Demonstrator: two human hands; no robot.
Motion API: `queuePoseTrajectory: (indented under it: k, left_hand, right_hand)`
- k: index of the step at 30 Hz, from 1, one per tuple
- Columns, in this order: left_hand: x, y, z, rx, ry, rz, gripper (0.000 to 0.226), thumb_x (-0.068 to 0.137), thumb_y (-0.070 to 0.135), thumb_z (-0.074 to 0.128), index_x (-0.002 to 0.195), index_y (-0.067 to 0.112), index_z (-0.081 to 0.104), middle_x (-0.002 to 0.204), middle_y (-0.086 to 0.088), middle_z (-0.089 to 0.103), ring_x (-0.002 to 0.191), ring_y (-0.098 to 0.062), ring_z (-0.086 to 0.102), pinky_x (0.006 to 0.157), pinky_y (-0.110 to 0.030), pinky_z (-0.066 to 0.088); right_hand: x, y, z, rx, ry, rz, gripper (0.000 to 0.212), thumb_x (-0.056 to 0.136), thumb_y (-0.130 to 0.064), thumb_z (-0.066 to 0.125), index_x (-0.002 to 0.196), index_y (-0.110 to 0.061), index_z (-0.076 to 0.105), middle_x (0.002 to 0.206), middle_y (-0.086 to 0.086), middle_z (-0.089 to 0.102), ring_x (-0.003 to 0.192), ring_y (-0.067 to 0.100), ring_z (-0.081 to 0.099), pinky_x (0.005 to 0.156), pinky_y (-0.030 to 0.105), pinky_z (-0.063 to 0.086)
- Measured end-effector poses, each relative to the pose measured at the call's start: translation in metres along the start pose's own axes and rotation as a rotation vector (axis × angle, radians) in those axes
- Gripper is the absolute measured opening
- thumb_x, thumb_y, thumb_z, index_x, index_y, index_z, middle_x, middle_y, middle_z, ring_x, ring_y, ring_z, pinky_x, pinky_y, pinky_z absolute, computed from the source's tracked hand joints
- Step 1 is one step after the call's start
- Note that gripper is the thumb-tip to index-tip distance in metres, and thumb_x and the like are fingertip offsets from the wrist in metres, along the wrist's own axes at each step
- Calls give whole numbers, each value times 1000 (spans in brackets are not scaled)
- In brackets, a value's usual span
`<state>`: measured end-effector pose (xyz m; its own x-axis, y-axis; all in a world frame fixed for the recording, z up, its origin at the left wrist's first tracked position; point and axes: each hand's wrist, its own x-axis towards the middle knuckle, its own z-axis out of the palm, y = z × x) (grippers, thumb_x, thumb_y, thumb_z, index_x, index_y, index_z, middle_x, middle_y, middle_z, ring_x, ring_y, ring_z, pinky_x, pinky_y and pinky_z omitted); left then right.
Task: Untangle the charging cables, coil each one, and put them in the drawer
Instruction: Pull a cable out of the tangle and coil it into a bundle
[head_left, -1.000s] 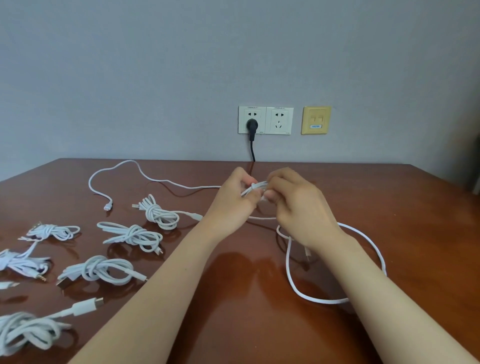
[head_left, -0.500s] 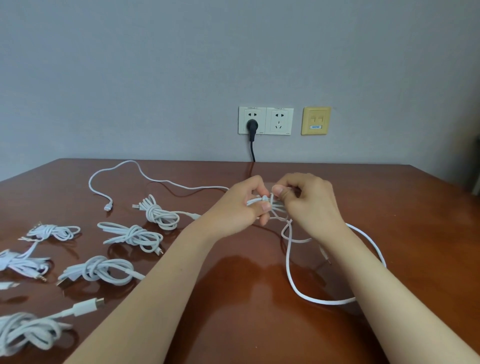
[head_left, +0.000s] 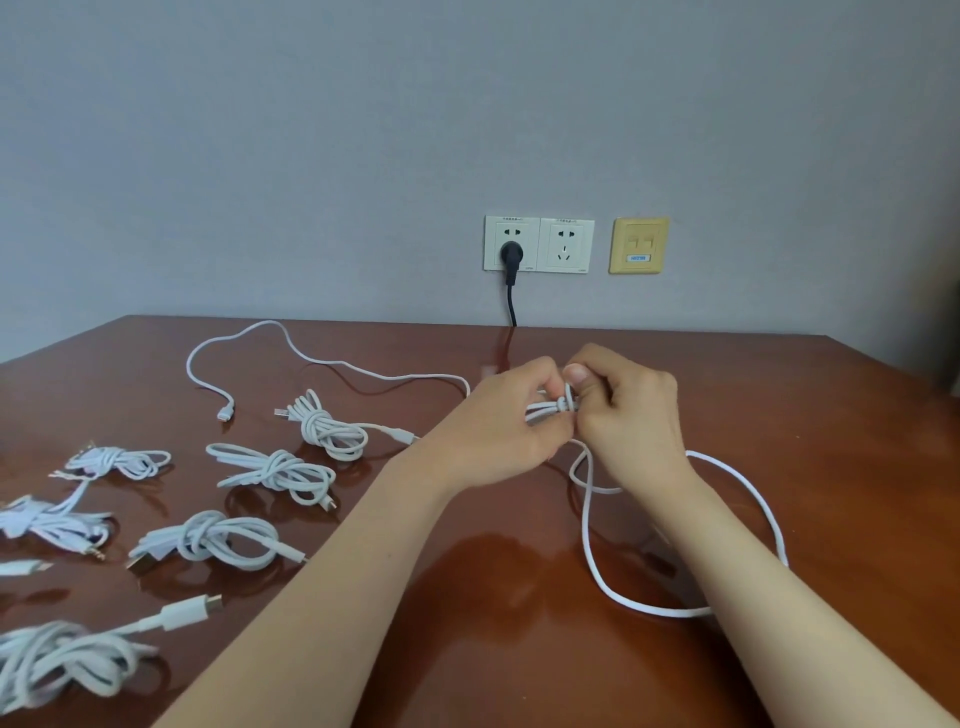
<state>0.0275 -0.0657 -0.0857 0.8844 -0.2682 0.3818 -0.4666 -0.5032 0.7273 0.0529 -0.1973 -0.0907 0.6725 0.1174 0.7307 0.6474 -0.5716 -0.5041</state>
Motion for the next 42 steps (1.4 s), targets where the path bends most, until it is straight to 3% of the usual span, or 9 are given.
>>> queuePoseTrajectory:
  k: [4, 7, 12, 16, 20, 27, 29, 32, 42]
  left_hand:
    - [-1, -1, 3, 22, 48, -56, 22, 78, 19, 62, 67, 26, 44, 58, 6, 53, 53, -12, 43, 56, -28, 36]
    - [0, 5, 5, -156, 60, -83, 22, 81, 5, 54, 66, 18, 45, 48, 8, 51, 40, -6, 37, 48, -19, 33]
    - [4, 14, 4, -518, 108, -158, 29, 89, -6, 39, 65, 11, 38, 41, 3, 45, 30, -5, 19, 36, -15, 15]
    - [8, 4, 0, -515, 188, -166, 25, 89, -7, 36, 73, 11, 35, 44, 4, 49, 31, -6, 20, 38, -15, 15]
    - [10, -8, -4, -429, 257, -190, 20, 89, -4, 39, 78, 13, 38, 49, 4, 52, 33, -6, 25, 38, -16, 22]
    - [13, -23, -2, -132, 308, -199, 19, 88, 11, 49, 80, 25, 38, 68, 2, 56, 50, -9, 40, 50, -27, 29]
    - [13, -26, -3, -97, 286, -202, 17, 90, 15, 47, 83, 28, 39, 74, 0, 59, 52, -8, 42, 50, -27, 30]
    - [14, -26, -5, -152, 229, -213, 16, 93, 15, 44, 86, 30, 42, 65, 5, 55, 42, -1, 39, 49, -27, 29]
    - [8, -16, 6, 51, 59, -236, 18, 93, 22, 50, 98, 13, 35, 73, 2, 45, 58, -9, 39, 52, -23, 31]
  right_hand:
    - [8, 7, -9, 385, -282, 313, 37, 91, -6, 52, 56, -17, 58, 47, -11, 51, 47, 1, 44, 52, 15, 33]
    - [15, 12, -18, 684, -409, 565, 21, 82, -18, 62, 63, -7, 61, 61, 12, 58, 53, 20, 51, 51, 24, 38]
    - [11, 8, -14, 915, -447, 660, 24, 78, -26, 59, 61, -10, 56, 45, 0, 37, 29, 4, 22, 35, 12, 12]
    - [4, -4, -1, 534, -385, 513, 41, 90, -7, 48, 51, -19, 58, 41, -6, 40, 33, 6, 29, 38, 17, 23]
    - [0, -10, 8, -56, -293, 221, 31, 92, -22, 47, 61, -23, 53, 55, -4, 50, 64, 17, 55, 57, 26, 35]
    - [-5, -15, 3, -386, -360, -169, 15, 93, -17, 41, 99, -21, 54, 104, 5, 58, 96, 32, 55, 64, 31, 32]
    - [-4, -15, 3, -480, -274, -316, 18, 84, -9, 49, 96, -12, 62, 101, 7, 56, 89, 31, 56, 50, 26, 30]
    - [-2, -12, 2, -491, -178, -380, 9, 63, -9, 58, 69, -8, 65, 91, 10, 63, 73, 29, 62, 45, 14, 25]
    - [0, -3, -2, -348, -161, -219, 23, 84, -25, 33, 72, -12, 49, 69, 5, 51, 69, 25, 41, 55, 28, 24]
